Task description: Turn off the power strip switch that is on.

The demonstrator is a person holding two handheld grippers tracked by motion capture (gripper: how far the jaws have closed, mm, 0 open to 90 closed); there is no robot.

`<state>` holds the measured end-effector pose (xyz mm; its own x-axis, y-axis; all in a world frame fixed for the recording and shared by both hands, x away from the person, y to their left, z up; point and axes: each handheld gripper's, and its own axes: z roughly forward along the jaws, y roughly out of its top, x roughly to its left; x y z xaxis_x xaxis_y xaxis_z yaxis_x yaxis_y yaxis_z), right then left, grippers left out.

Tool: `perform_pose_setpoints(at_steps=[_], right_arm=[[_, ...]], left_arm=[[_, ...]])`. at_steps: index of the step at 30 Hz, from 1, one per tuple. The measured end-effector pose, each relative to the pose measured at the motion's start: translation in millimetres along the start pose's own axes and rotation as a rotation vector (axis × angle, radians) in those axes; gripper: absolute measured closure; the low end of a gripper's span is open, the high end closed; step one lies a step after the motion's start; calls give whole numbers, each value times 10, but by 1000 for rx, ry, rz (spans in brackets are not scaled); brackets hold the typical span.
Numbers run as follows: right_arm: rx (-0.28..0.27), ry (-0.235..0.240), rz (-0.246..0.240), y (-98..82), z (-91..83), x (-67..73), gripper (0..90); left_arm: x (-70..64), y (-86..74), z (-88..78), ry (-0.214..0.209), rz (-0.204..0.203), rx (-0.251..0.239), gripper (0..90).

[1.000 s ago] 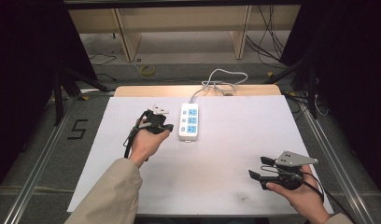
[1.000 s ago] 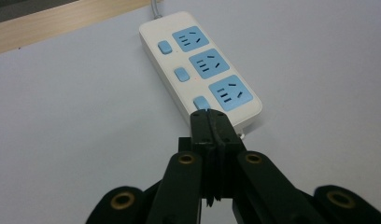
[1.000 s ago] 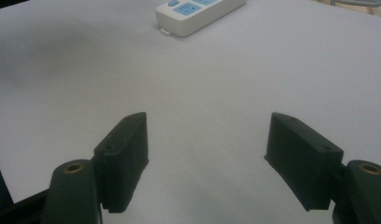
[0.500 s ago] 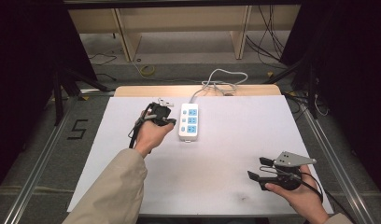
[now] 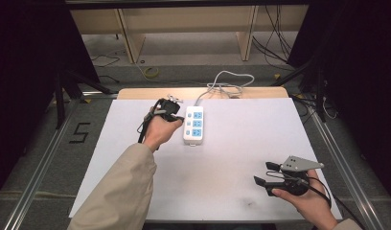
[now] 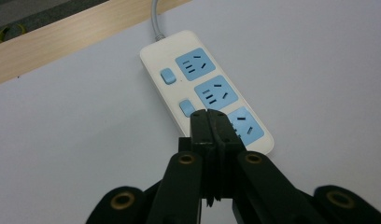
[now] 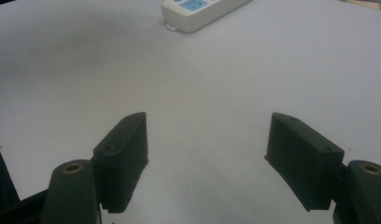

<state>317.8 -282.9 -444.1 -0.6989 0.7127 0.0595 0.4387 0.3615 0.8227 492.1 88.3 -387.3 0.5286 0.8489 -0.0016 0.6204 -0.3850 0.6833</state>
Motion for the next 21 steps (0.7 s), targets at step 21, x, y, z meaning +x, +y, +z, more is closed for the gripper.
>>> perform_pose_setpoints(at_steps=[21], right_arm=[[9,-1,-2,-16,-9,21,293]], left_arm=[[-27,212,155,7,-11,15,897]])
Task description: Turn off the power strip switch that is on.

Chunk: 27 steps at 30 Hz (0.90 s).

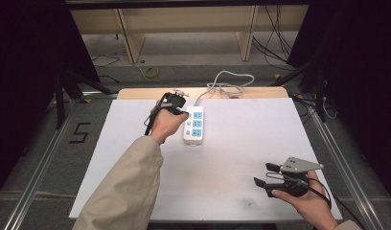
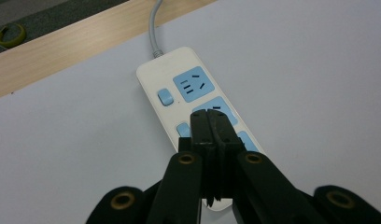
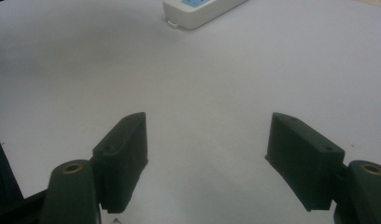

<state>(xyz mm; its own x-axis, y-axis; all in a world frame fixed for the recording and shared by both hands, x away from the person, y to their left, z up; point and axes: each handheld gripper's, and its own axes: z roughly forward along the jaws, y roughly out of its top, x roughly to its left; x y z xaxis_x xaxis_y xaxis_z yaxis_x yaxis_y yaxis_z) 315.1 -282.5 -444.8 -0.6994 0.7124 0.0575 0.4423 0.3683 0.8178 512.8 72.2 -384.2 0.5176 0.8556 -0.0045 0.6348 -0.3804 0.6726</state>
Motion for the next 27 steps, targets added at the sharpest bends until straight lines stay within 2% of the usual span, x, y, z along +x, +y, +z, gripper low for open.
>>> perform_pose_setpoints(at_steps=[7,12,27], right_arm=[[-1,-1,6,-7,-4,2,292],[-1,2,2,-9,-7,-2,291],[1,3,5,-13,-7,-7,290]], left_arm=[[6,51,95,9,-23,15,897],[-27,128,133,9,-13,9,897],[-5,113,328,12,-28,44,897]])
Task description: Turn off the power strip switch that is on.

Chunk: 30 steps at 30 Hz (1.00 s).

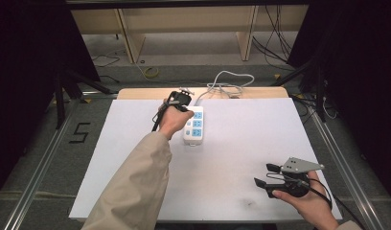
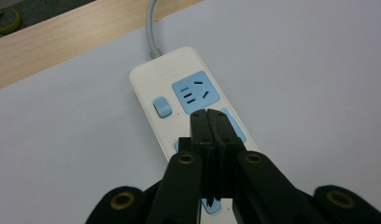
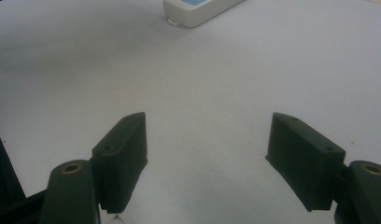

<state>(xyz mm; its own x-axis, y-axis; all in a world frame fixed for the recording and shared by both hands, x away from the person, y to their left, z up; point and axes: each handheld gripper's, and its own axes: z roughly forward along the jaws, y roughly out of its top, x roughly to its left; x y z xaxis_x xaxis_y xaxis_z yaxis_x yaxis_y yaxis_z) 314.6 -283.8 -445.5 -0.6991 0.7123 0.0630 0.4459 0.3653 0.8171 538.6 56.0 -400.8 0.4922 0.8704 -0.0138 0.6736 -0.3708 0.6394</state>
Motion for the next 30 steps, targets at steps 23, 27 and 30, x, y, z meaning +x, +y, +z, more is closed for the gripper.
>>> perform_pose_setpoints(at_steps=[23,27,30], right_arm=[[-1,4,2,-2,-2,1,288],[-2,5,3,-3,-5,1,288],[0,5,5,-4,-4,0,288]], left_arm=[[-7,-35,197,8,-7,33,897],[-20,-38,220,8,-7,34,897],[-30,-47,247,11,1,44,897]])
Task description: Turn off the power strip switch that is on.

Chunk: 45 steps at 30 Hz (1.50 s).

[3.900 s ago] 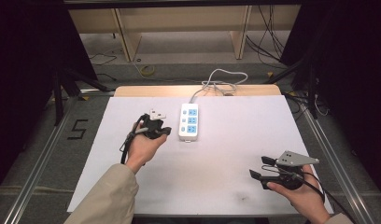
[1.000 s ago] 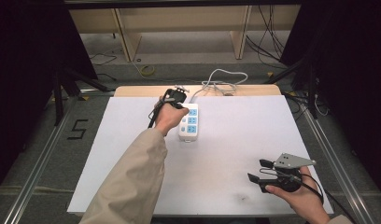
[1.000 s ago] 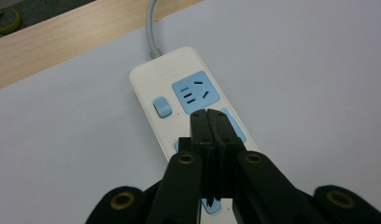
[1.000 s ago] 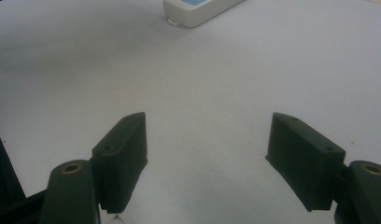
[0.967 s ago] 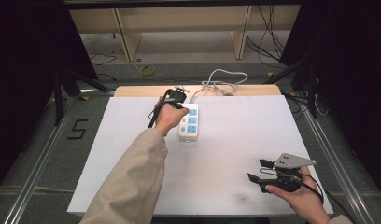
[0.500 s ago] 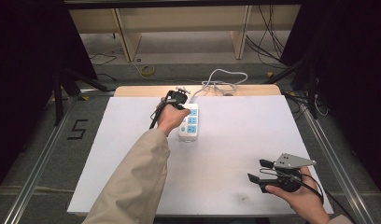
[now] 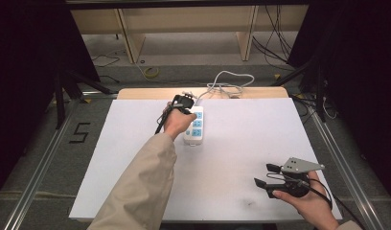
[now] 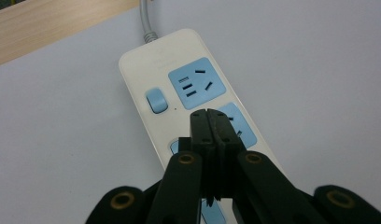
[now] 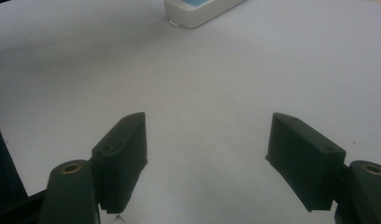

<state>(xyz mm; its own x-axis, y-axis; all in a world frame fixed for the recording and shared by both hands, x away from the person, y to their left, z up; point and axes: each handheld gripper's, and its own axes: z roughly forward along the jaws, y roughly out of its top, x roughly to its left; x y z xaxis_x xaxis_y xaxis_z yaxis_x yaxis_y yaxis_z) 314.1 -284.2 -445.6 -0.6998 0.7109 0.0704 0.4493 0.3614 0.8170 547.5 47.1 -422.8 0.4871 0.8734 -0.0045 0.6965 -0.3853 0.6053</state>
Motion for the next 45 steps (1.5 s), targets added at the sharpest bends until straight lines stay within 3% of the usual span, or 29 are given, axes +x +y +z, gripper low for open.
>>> perform_pose_setpoints(at_steps=[10,20,33,45], right_arm=[[1,2,-1,0,3,-2,288],[1,5,-1,0,7,0,288],[1,6,-2,-1,11,-1,288],[4,9,-3,-4,10,-1,288]], left_arm=[[48,-60,90,11,-22,20,897],[46,-65,122,18,-16,28,897],[109,-109,175,25,-47,41,897],[87,-105,200,32,-40,39,897]])
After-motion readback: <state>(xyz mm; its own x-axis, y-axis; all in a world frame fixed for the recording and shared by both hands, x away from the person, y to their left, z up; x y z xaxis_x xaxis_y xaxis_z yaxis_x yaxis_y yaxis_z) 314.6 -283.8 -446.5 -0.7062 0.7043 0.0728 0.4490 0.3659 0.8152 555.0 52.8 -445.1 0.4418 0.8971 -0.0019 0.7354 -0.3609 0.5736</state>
